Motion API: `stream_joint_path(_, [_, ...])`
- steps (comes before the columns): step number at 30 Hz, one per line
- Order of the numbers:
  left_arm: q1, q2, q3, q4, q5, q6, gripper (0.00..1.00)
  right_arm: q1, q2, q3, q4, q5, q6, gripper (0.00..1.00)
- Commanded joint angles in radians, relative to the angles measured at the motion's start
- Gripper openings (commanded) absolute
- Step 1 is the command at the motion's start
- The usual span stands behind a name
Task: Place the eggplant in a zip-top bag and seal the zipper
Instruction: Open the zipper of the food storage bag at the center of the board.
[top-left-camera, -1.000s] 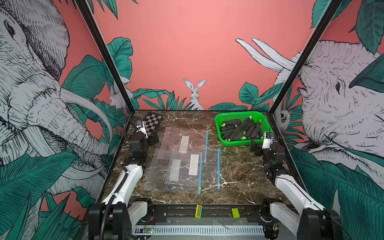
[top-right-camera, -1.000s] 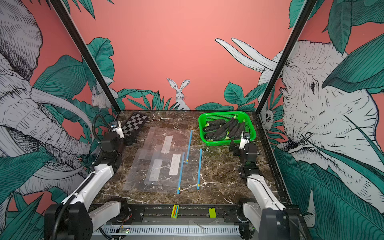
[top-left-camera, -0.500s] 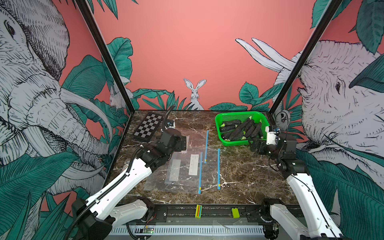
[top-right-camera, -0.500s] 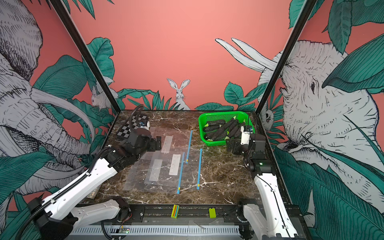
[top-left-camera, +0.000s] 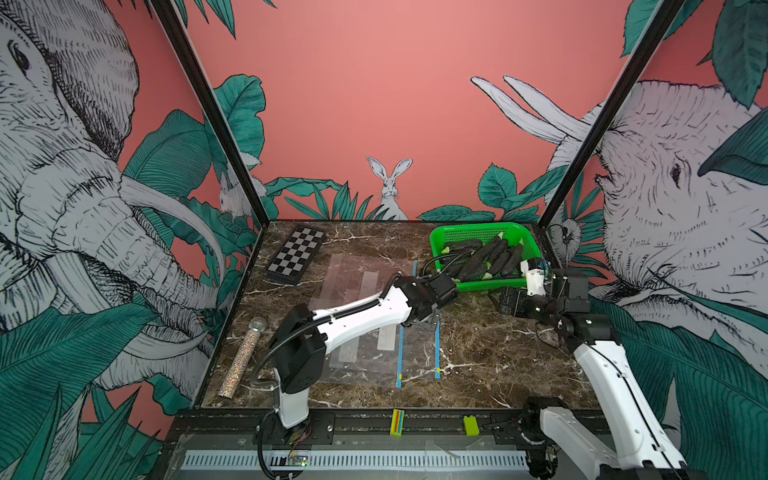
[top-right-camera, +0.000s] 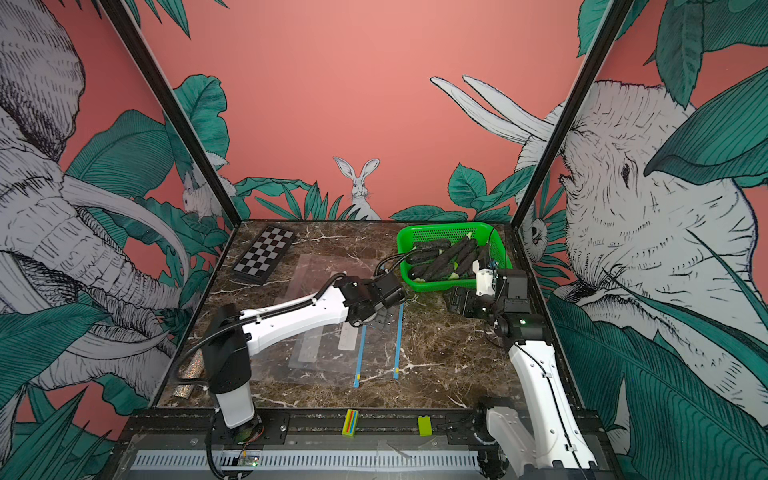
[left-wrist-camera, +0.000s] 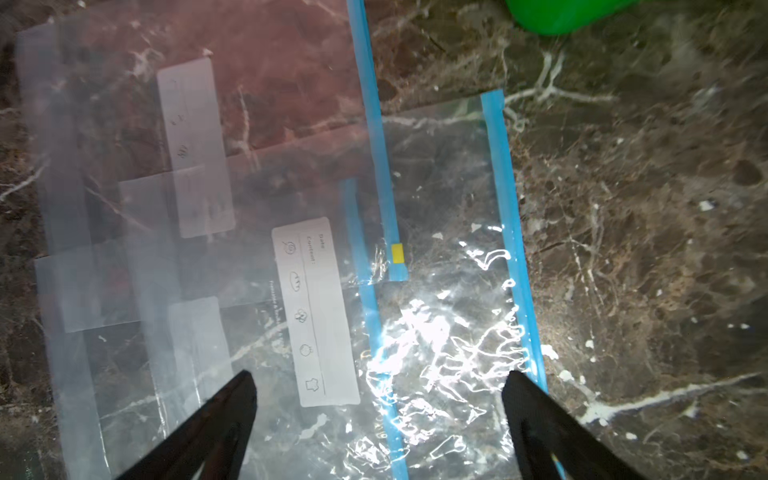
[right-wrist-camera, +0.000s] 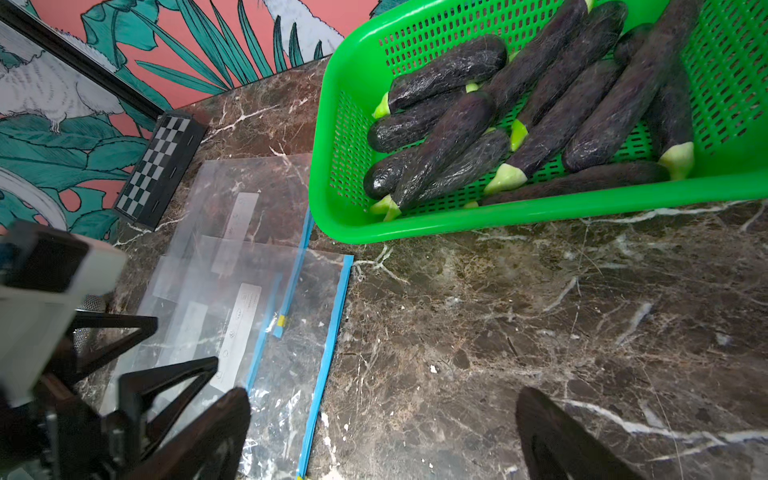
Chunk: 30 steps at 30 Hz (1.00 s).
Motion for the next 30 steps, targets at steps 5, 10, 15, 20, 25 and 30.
stream_joint_path(5, [-0.046, 0.121, 0.143, -0.035, 0.143, -0.032, 0.91, -0.016, 0.045, 0.031, -0.037, -0.035, -0.024, 0.96])
stream_joint_path(10, [-0.051, 0.193, 0.170, -0.019, 0.156, -0.064, 0.90, -0.063, 0.072, 0.048, -0.068, -0.038, -0.018, 0.95])
stream_joint_path(15, [-0.051, 0.265, 0.219, -0.026, 0.120, -0.055, 0.86, -0.101, 0.064, 0.036, -0.057, -0.085, 0.001, 0.95])
stream_joint_path(20, [-0.051, 0.329, 0.274, -0.047, 0.143, -0.059, 0.83, -0.110, 0.066, 0.016, -0.039, -0.106, -0.002, 0.95])
stream_joint_path(25, [-0.050, 0.333, 0.248, -0.029, 0.129, -0.065, 0.75, -0.122, 0.069, 0.006, -0.031, -0.119, -0.007, 0.95])
stream_joint_path(30, [-0.049, 0.339, 0.227, -0.013, 0.126, -0.068, 0.71, -0.130, 0.073, 0.000, -0.025, -0.133, -0.009, 0.95])
